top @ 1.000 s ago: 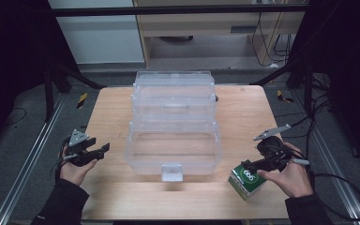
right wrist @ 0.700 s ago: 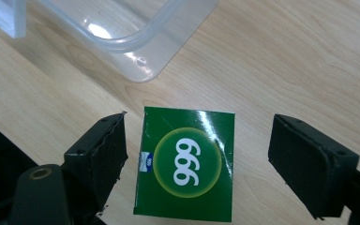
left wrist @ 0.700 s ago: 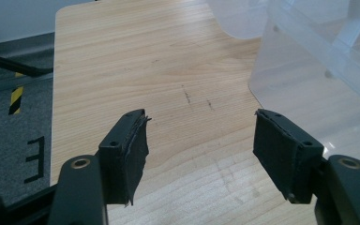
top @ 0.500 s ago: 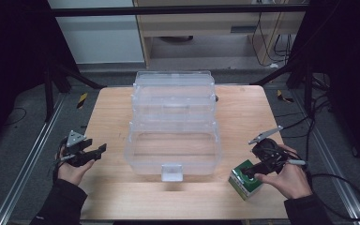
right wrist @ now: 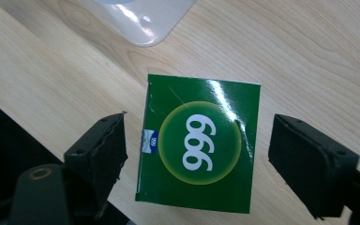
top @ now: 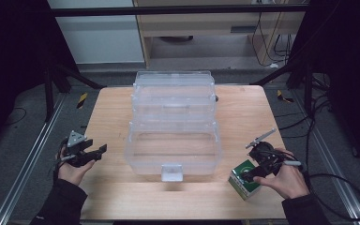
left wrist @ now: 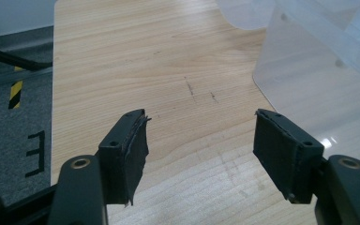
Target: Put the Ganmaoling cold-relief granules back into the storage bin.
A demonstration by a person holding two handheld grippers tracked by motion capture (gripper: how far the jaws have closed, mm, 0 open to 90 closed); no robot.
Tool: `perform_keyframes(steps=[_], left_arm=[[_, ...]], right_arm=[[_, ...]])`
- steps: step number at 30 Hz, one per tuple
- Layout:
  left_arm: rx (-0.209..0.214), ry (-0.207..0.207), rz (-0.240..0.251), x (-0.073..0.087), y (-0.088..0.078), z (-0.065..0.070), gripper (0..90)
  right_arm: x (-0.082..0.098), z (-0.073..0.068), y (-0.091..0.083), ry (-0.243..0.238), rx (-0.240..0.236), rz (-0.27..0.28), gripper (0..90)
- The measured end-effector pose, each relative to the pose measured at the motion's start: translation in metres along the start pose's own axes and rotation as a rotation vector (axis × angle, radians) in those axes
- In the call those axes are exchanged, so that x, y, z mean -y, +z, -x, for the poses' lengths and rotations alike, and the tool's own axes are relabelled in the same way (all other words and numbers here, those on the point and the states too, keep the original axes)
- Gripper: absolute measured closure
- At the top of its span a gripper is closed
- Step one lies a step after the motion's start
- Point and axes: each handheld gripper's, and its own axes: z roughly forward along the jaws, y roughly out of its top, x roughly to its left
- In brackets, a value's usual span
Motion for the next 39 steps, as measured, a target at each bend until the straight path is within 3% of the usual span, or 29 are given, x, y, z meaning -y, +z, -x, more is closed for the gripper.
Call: perform_keyframes(steps=[6, 39], left_arm=[[0.002, 0.009, -0.008, 0.0, 0.001, 0.0, 34.2], [0.008, 0.014, -0.03, 0.002, 0.004, 0.001, 33.4]], right_arm=[[0.002, 0.0, 0.005, 0.003, 0.012, 0.007, 13.6], [0.004, 0.004, 0.037, 0.008, -0.014, -0.105, 9.7]])
